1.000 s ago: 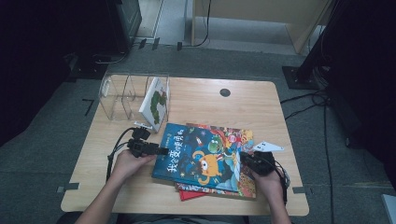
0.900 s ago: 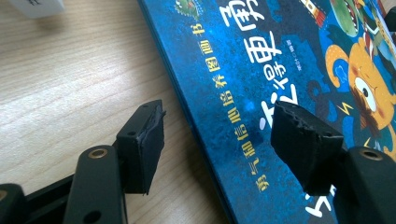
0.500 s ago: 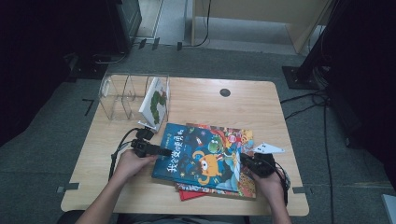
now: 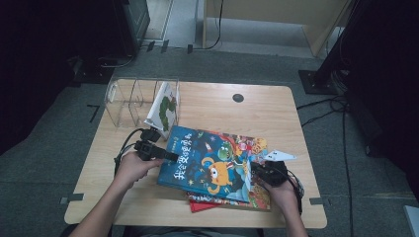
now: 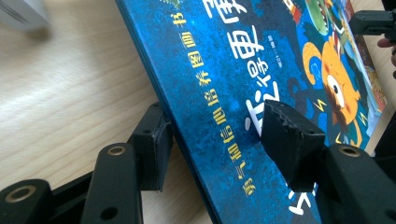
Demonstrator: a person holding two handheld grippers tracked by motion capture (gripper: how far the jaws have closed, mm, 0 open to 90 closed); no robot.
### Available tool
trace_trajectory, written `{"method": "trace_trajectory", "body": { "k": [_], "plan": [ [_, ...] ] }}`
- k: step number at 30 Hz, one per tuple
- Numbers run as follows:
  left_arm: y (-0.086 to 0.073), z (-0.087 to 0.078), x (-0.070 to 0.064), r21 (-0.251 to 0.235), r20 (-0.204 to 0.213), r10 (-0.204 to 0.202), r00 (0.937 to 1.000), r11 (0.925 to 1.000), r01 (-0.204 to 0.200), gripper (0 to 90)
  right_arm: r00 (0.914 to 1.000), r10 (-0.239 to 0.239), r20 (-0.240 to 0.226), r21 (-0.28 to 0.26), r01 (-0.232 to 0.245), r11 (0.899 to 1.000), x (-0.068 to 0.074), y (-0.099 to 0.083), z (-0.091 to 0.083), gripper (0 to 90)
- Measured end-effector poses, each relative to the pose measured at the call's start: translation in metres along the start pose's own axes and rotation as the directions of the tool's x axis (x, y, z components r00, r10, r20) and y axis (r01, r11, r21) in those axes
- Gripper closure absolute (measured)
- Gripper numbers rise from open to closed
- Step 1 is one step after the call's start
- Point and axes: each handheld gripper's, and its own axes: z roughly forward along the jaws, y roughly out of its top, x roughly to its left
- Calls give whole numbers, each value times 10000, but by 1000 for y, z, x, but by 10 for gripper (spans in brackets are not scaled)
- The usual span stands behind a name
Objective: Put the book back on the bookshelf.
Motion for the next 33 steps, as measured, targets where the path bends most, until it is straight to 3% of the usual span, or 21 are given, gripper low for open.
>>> {"method": "trace_trajectory", "body": {
  "k": [3,5,14,18,23,26,28,29,33],
  "plan": [
    [5,-16,-4,-239,92,-63,9999,9997,65,487,9997,0,-226,-31,-1,10000,1,3,4,900],
    [8,-23,-8,-216,-7,76,10000,9997,-77,493,9990,-29,-435,-90,25,10000,2,4,6,900],
    [25,-60,-25,-258,87,8,10000,9997,-5,560,9952,-426,-883,-120,417,9991,10,14,18,900],
    [36,-76,-35,-116,-61,69,10000,9999,-70,581,9918,-634,-1113,-227,612,9979,16,19,24,900],
    [49,-85,-43,38,141,7,9999,10000,-8,609,9861,-991,-1336,-161,978,9951,25,27,34,900],
    [57,-86,-50,238,734,-43,9973,9997,25,666,9824,-1136,-1480,-152,1126,9935,30,30,39,900],
    [63,-87,-56,404,581,148,9982,9990,-172,675,9771,-1328,-1662,-181,1316,9911,35,33,43,900],
    [67,-90,-57,388,712,175,9973,9990,-203,688,9751,-1458,-1674,-200,1445,9893,38,34,44,900],
    [77,-97,-59,668,772,-12,9970,9978,-40,738,9671,-1837,-1762,-202,1830,9829,45,38,50,866]
  ]
}}
